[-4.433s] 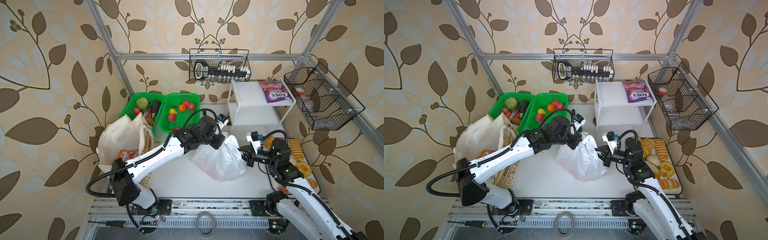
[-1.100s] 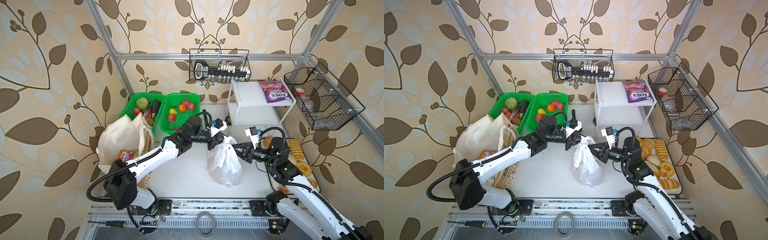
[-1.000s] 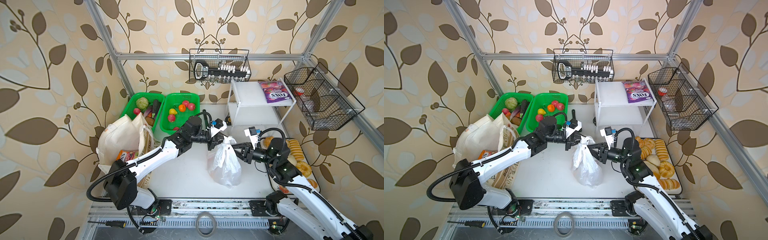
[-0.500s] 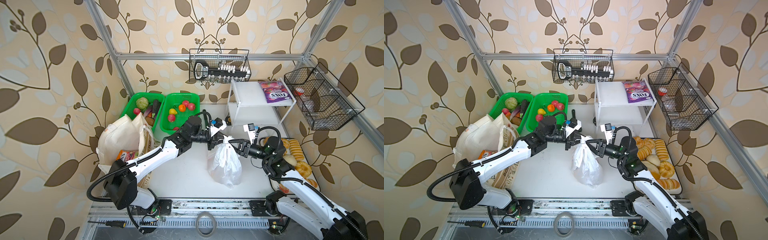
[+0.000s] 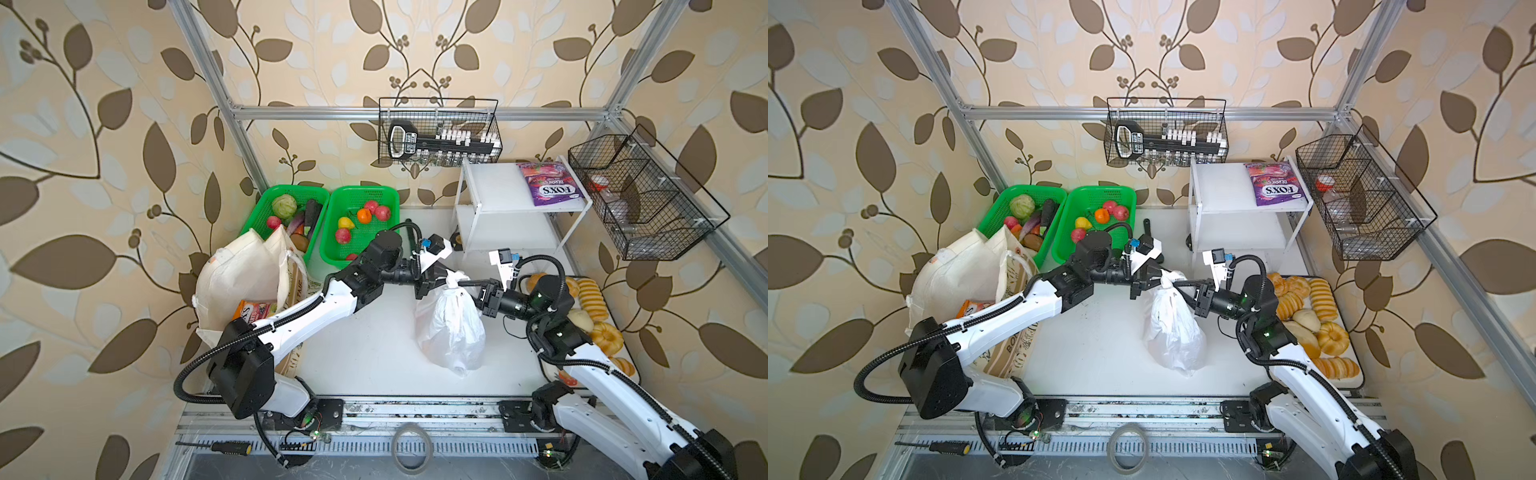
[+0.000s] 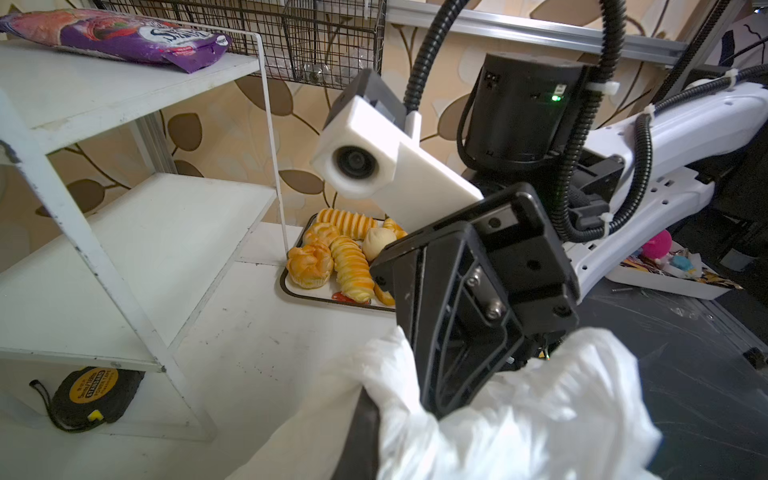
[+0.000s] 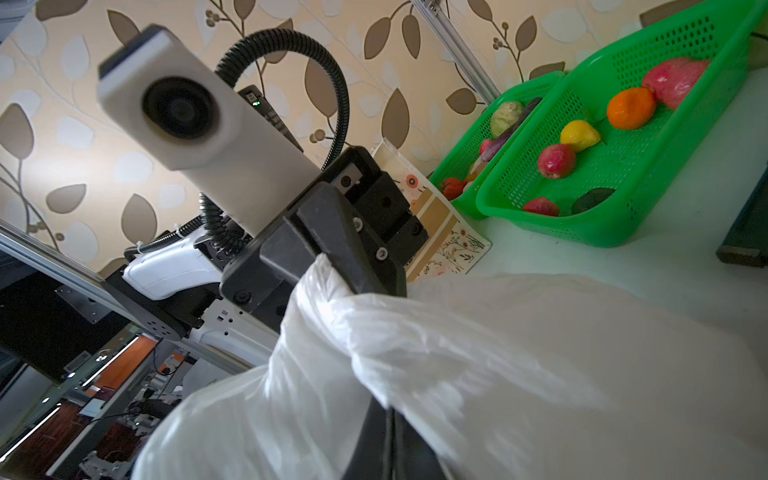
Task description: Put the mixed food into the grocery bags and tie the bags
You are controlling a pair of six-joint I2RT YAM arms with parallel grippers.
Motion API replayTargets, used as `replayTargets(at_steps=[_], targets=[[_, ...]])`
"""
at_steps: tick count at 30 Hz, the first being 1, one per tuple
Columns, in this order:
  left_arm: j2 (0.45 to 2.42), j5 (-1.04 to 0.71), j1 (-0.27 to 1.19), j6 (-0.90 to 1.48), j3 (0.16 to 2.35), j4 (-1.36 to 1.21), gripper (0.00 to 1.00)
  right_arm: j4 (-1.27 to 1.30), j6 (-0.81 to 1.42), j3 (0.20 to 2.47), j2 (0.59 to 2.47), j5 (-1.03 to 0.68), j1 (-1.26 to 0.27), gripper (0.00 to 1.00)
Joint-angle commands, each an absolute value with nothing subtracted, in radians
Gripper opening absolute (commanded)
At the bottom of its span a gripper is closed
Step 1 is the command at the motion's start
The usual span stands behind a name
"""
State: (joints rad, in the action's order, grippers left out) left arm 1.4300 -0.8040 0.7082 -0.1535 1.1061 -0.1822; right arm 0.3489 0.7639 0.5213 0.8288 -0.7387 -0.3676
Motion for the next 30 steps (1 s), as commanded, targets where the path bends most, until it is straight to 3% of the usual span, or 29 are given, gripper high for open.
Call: replayTargets(at_steps=[1,16,18,20,24,30], targets=[[1.428,-0.804,0.719,-0.165,1.108,-0.172,0.00,0.242,0.673,0.521,0.785,-0.670,-0.368,0.00],[1.431,-0.794,0.719,-0.177,1.131,-0.131,0.00,0.127,0.586,0.528,0.707,-0.597,-0.386,0.00],[1.431,-0.807,0.719,-0.169,1.126,-0.148,0.00,0.153,0.582,0.525,0.710,-0.642,-0.394,0.09],[1.431,-0.823,0.719,-0.154,1.118,-0.180,0.00,0.170,0.596,0.528,0.713,-0.684,-0.390,0.27],[1.431,-0.852,0.718,-0.143,1.092,-0.245,0.00,0.092,0.530,0.525,0.684,-0.643,-0.412,0.31],[1.479,-0.881,0.716,-0.130,1.110,-0.270,0.00,-0.051,0.335,0.533,0.649,-0.359,-0.639,0.50]])
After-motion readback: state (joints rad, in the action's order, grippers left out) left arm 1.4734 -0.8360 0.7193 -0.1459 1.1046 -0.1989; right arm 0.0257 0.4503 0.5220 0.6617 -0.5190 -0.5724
